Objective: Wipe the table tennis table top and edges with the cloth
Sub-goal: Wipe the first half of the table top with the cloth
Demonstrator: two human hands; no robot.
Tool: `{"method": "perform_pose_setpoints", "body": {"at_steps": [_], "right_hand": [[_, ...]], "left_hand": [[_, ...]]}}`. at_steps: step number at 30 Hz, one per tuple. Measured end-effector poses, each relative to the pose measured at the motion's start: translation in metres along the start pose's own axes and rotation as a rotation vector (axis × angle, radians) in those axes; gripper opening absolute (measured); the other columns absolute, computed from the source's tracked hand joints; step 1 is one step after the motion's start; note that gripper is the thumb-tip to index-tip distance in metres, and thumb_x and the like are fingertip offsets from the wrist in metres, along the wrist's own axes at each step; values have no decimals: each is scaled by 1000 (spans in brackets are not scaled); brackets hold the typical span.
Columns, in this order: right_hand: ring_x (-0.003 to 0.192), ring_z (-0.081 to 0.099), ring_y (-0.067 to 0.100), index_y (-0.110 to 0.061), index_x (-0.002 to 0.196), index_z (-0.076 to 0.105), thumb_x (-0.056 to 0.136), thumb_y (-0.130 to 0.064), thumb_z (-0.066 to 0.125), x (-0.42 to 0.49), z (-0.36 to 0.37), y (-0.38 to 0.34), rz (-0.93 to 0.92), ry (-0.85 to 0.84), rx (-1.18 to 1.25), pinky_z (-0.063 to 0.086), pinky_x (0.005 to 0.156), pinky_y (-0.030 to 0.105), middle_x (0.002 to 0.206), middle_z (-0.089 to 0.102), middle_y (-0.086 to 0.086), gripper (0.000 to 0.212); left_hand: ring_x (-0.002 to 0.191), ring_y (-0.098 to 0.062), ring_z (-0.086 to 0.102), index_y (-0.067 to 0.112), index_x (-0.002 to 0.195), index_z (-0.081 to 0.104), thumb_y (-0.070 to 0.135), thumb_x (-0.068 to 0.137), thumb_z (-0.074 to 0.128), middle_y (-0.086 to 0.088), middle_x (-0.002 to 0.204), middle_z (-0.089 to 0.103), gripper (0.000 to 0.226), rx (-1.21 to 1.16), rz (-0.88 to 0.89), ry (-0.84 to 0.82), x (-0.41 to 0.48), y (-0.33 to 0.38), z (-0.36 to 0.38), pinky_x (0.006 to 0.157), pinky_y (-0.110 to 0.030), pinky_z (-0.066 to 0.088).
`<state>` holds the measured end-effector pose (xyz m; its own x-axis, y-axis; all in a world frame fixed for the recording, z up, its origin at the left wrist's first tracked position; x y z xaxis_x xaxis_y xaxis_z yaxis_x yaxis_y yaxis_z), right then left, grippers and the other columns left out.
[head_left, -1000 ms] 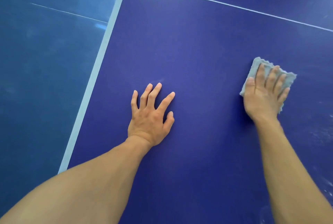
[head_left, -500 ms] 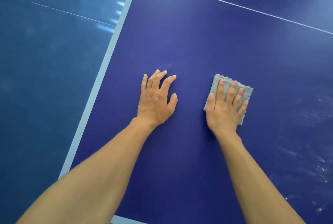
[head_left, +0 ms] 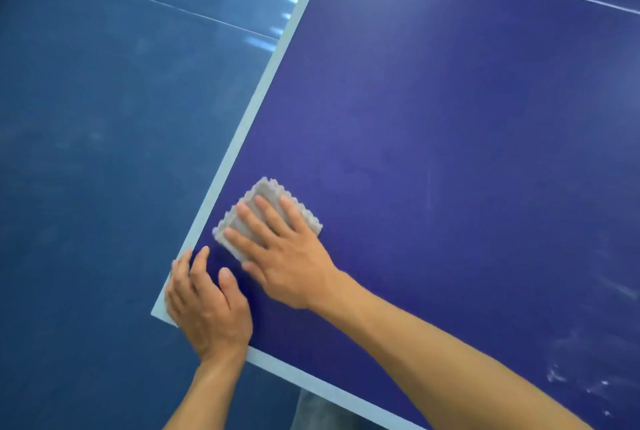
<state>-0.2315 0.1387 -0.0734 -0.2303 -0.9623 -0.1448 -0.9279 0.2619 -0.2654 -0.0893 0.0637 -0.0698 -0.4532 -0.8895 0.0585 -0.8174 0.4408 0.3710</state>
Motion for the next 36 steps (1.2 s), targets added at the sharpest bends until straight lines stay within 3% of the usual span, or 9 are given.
{"method": "perform_pose_setpoints", "body": {"at_steps": [6,10,13,16,18,22,24,32,36], "right_hand": [[161,12,33,-32,164,29,110,-49,35,-183,34,-18,0,15,-10,16,125,58,174,17,6,57],[159,17,41,-24,163,32,109,-41,32,-238,14,57,509,86,25,22,123,65,170,25,16,57],[161,0,38,-26,168,12,110,-39,25,-226,-10,129,962,144,93,3,127,63,174,3,15,61],[159,-18,36,-28,168,0,110,-44,19,-168,-33,171,1143,182,216,-10,125,64,174,-14,12,63],[159,-20,35,-29,168,-2,110,-47,16,-127,-33,153,1031,159,202,-14,124,63,174,-17,10,63],[161,-8,34,-31,168,13,110,-47,20,-116,0,36,410,91,101,-12,127,58,176,-1,10,60],[162,-4,32,-31,167,19,109,-48,21,-148,18,-6,243,73,78,-6,128,58,175,5,9,60],[162,7,32,-29,167,19,113,-46,26,-373,54,-6,297,102,20,11,126,59,175,8,8,57],[162,9,32,-32,167,19,112,-47,29,-477,54,27,250,-6,-37,16,124,59,175,11,6,57]], "left_hand": [[146,-42,35,7,145,52,30,99,42,-21,158,38,52,36,35,-66,-35,-6,-14,116,-63,29],[151,-40,28,12,147,50,33,99,42,-19,161,34,53,27,67,-85,-66,11,-10,118,-63,25],[151,-41,28,12,147,51,33,98,44,-19,161,33,53,30,73,-120,-95,25,-3,121,-64,20],[152,-41,27,11,147,52,31,98,46,-20,161,33,53,-3,48,-123,-115,31,-1,122,-64,18],[152,-39,27,12,147,51,32,99,44,-19,161,33,53,-46,21,-106,-123,35,-5,122,-62,20],[152,-34,28,15,147,52,33,100,40,-13,162,33,52,-148,4,-41,-127,47,-18,122,-55,23],[152,-33,27,18,147,52,32,101,40,-12,163,32,50,-170,22,-45,-130,54,-22,122,-53,23],[154,-36,23,23,148,52,22,104,55,-13,164,30,45,-26,234,-244,-204,88,7,123,-63,19],[156,-37,20,29,150,51,34,101,45,-13,165,28,49,57,330,-292,-251,126,28,125,-64,6]]}}
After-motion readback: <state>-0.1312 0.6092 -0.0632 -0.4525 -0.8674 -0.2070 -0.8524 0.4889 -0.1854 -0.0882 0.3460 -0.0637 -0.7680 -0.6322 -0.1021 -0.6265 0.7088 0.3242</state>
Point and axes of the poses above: each hand's wrist, its own x-axis towards the middle knuckle, its own z-axis out of the palm, y = z × x, the point moved 1 cm from there along x, towards the middle knuckle
